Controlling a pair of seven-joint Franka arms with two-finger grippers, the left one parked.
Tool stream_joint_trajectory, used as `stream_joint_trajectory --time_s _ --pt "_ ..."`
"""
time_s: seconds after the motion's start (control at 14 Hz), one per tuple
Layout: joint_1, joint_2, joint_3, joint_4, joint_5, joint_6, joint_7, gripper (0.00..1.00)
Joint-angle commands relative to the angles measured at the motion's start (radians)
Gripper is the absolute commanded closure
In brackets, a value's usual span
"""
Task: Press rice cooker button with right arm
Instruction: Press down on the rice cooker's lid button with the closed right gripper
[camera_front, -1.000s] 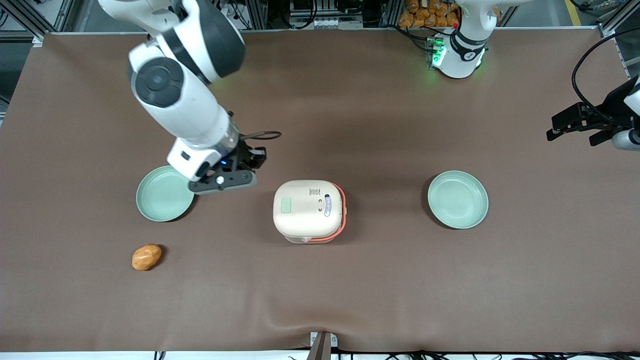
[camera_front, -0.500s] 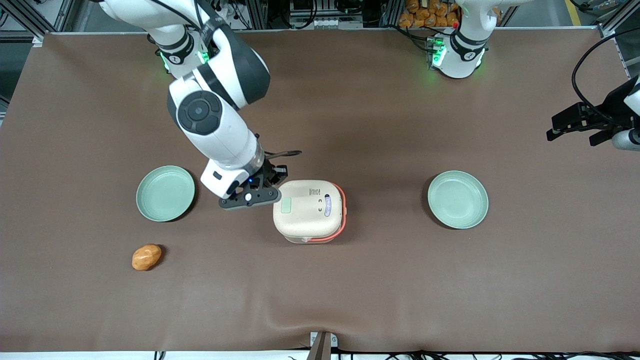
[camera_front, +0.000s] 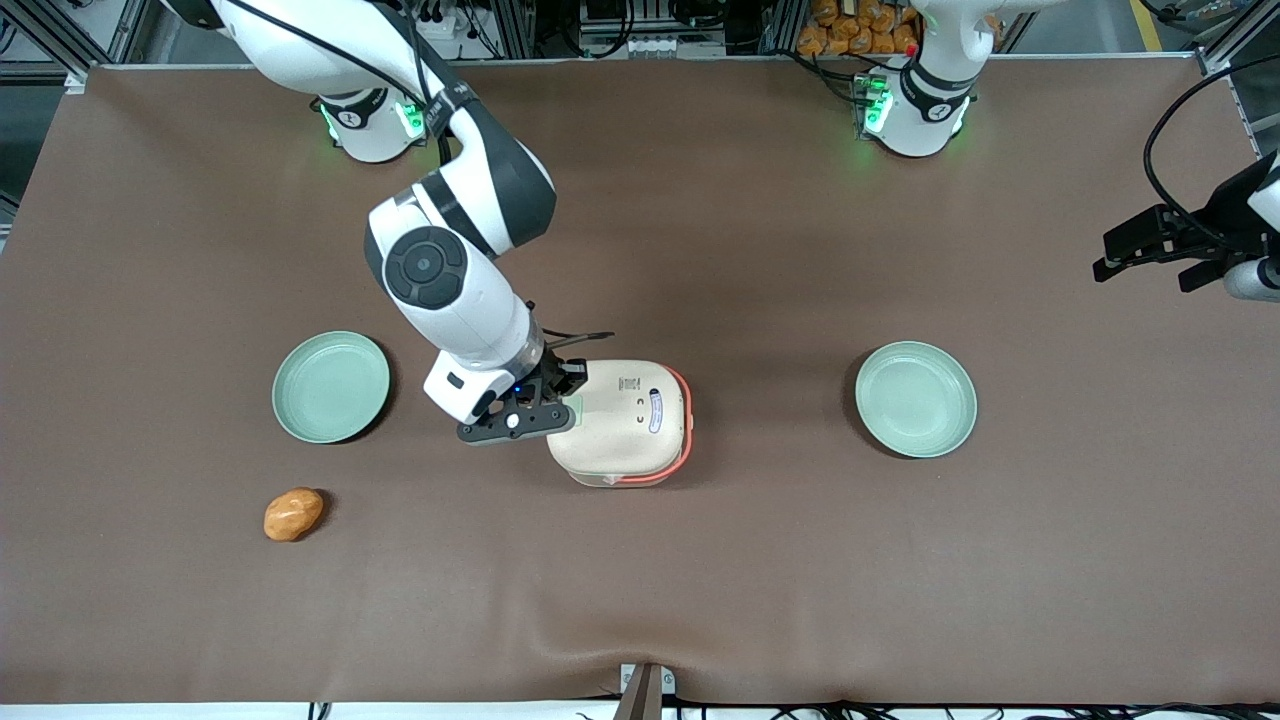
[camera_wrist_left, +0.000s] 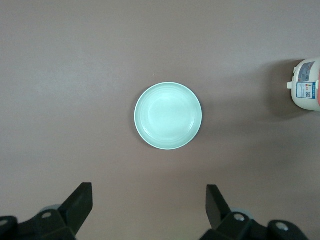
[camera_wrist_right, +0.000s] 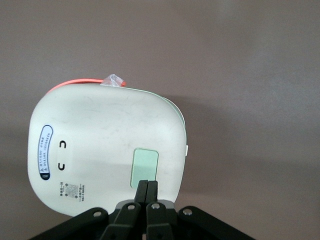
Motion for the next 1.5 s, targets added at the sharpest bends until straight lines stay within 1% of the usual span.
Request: stream_joint_trajectory --time_s 0.0,1.43 --pt "0.028 0.028 -0.02 0.021 0.015 0.004 0.013 1.0" --pt "0.044 0.091 -0.024 0.016 0.013 0.047 0.01 1.0"
